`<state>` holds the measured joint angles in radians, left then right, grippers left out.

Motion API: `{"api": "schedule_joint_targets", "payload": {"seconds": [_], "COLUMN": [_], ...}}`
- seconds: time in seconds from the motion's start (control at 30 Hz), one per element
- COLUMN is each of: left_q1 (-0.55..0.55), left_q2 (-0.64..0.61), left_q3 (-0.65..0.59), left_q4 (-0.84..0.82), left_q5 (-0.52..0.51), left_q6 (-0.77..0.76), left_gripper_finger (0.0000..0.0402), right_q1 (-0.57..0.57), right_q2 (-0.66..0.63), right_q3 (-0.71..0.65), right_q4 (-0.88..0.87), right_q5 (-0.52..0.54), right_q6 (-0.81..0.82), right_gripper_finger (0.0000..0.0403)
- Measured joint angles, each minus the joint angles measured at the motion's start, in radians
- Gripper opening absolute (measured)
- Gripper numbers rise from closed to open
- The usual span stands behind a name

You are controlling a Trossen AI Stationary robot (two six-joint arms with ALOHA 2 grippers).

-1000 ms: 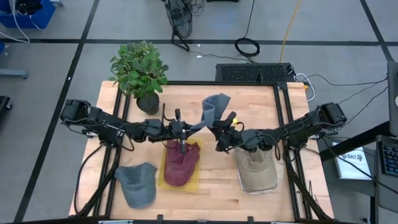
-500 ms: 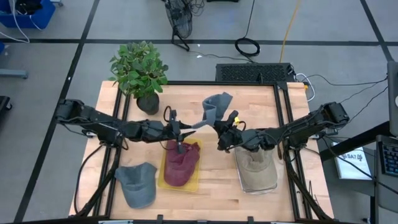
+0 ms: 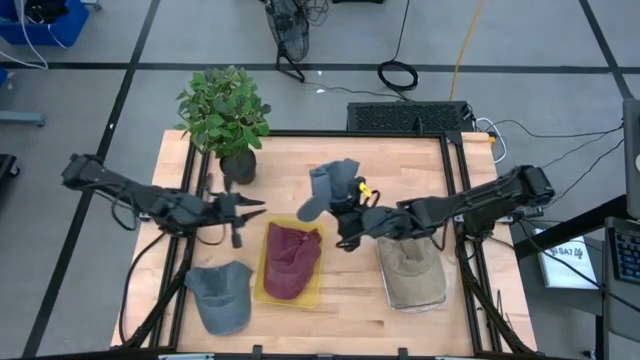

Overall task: Pick & Place hat
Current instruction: Put the top blue cap into the yellow bin

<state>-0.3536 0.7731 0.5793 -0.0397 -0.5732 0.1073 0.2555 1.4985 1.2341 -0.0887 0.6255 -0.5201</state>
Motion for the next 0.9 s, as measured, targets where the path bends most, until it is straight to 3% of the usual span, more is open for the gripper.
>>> {"api": "schedule_joint_targets", "payload": {"seconds": [0.13, 0.33, 0.53, 0.73, 0.9], "left_q1": [-0.042, -0.057, -0.059, -0.059, -0.059], "left_q2": [-0.127, -0.231, -0.251, -0.251, -0.249], "left_q3": [-0.079, -0.135, -0.143, -0.144, -0.144], "left_q4": [-0.028, -0.017, -0.010, 0.057, 0.081], "left_q5": [-0.021, -0.054, -0.056, -0.056, -0.056], "left_q6": [-0.004, 0.096, 0.159, 0.146, 0.077], "left_gripper_finger": [0.0014, 0.0004, 0.0019, 0.0016, 0.0004], "right_q1": [0.012, 0.033, 0.032, 0.039, 0.026], "right_q2": [0.092, 0.255, 0.384, 0.451, 0.492], "right_q3": [0.157, 0.377, 0.599, 0.730, 0.755], "right_q4": [-0.132, -0.317, -0.538, -0.578, -0.578], "right_q5": [0.001, -0.021, -0.331, -0.499, -0.666], "right_q6": [0.047, 0.139, 0.369, 0.536, 0.738], "right_gripper_finger": [0.0001, 0.0000, 0.0000, 0.0000, 0.0000]}}
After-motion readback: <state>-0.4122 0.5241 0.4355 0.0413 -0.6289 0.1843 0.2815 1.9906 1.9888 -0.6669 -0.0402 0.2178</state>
